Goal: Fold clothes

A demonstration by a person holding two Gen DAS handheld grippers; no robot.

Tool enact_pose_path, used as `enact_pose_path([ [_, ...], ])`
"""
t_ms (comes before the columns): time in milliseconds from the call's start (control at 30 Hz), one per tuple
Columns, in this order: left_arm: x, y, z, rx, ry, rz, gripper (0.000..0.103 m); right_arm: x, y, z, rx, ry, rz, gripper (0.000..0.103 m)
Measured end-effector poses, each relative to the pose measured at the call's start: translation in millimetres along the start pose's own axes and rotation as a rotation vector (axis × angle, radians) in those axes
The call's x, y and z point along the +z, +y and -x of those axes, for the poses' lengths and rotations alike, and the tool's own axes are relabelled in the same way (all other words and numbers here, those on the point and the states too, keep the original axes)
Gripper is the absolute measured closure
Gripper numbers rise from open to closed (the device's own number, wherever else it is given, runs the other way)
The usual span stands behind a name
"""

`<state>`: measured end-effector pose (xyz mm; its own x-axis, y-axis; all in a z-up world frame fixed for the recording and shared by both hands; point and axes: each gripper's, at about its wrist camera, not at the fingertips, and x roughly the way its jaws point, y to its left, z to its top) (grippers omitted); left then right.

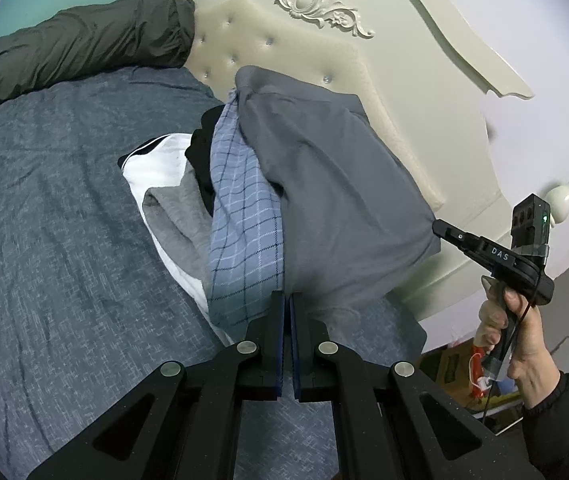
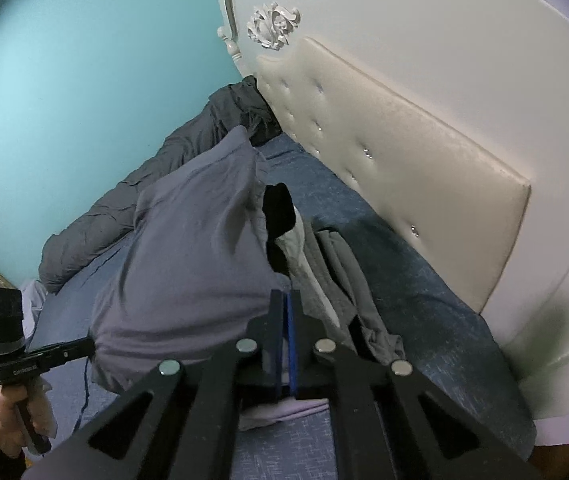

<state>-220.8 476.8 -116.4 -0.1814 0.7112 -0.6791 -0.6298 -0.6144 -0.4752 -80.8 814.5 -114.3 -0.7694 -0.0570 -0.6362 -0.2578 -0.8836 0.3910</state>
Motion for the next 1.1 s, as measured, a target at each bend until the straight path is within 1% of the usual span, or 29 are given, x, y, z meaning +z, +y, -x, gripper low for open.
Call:
enact_pose_path([
  [133, -1.2, -0.4, -1.2, 0.008, 0.001, 0.008, 0.101, -1.5, -3.0, -2.6, 0.018, 0.015, -0.034, 0.102],
  [267, -0.4, -1.4, -2.6, 0.021, 0.005, 0.009, 0.099, 1.4, -8.5, -7.1, 0.097, 0.053, -0.067, 0.1],
  [300, 0.4, -1.9, -2.4, 0.024, 0.004, 0.007, 0.099, 3.3, -8.3, -7.3, 0.11, 0.057, -0.066, 0.1],
  [333, 2.1, -3.0, -1.4, 0.025, 0.0, 0.002, 0.098, 6.7, -6.7, -4.1, 0.103, 0.041, -0.058, 0.099],
  [367, 4.0, -3.7, 0.3, 0.026, -0.006, -0.002, 0.093, 9.8, -6.0, -0.8, 0.108, 0.024, -0.057, 0.095],
  [400, 6.0, -3.8, 3.1, 0.027, -0.016, -0.005, 0.09, 14.3, -5.7, 3.2, 0.118, 0.002, -0.063, 0.083],
  [433, 9.0, -3.8, 5.4, 0.027, -0.025, -0.006, 0.083, 18.3, -5.5, 5.2, 0.12, -0.011, -0.072, 0.075],
  [467, 13.6, -3.3, 6.8, 0.028, -0.036, -0.004, 0.076, 22.4, -5.1, 6.6, 0.121, -0.023, -0.079, 0.063],
  [500, 18.3, -2.9, 8.2, 0.028, -0.046, -0.002, 0.072, 27.1, -3.3, 5.6, 0.118, -0.029, -0.076, 0.062],
  [533, 22.9, -2.4, 9.6, 0.028, -0.057, 0.001, 0.067, 31.9, -1.5, 4.6, 0.114, -0.034, -0.073, 0.062],
  [600, 33.6, -1.8, 11.2, 0.028, -0.078, 0.005, 0.066, 39.0, 1.8, 0.7, 0.1, -0.034, -0.066, 0.062],
  [667, 46.4, -2.3, 6.3, 0.025, -0.09, 0.004, 0.066, 43.3, 4.9, -7.9, 0.091, -0.016, -0.06, 0.062],
  [733, 59.1, -2.0, -1.1, 0.022, -0.095, 0.007, 0.066, 44.0, 8.8, -17.7, 0.063, 0.012, -0.04, 0.064],
  [800, 69.1, -0.2, -8.6, 0.018, -0.094, 0.019, 0.067, 42.9, 12.7, -25.0, 0.053, 0.026, -0.011, 0.075],
  [833, 74.3, 2.9, -13.6, 0.017, -0.089, 0.032, 0.067, 42.7, 14.1, -28.2, 0.052, 0.031, -0.005, 0.078],
  [900, 80.2, 7.6, -21.6, 0.004, -0.077, 0.054, 0.067, 41.6, 14.9, -32.7, 0.058, 0.037, -0.002, 0.09],
  [933, 82.6, 9.6, -25.2, -0.005, -0.071, 0.064, 0.071, 41.2, 14.9, -34.7, 0.057, 0.039, -0.001, 0.094],
  [967, 84.0, 11.0, -28.4, -0.018, -0.066, 0.07, 0.08, 40.9, 14.9, -36.5, 0.055, 0.04, 0.001, 0.098],
  [1000, 85.1, 12.5, -32.0, -0.026, -0.057, 0.077, 0.087, 40.6, 14.2, -37.5, 0.049, 0.042, 0.0, 0.1],
  [1033, 85.7, 14.3, -36.4, -0.027, -0.044, 0.085, 0.097, 40.7, 12.4, -38.5, 0.052, 0.039, -0.005, 0.101],
  [1067, 86.2, 16.3, -40.4, -0.027, -0.034, 0.092, 0.103, 40.7, 10.8, -39.2, 0.054, 0.036, -0.01, 0.101],
  [1100, 86.3, 18.5, -43.5, -0.024, -0.027, 0.097, 0.103, 40.5, 10.0, -38.5, 0.052, 0.028, -0.011, 0.101],
])
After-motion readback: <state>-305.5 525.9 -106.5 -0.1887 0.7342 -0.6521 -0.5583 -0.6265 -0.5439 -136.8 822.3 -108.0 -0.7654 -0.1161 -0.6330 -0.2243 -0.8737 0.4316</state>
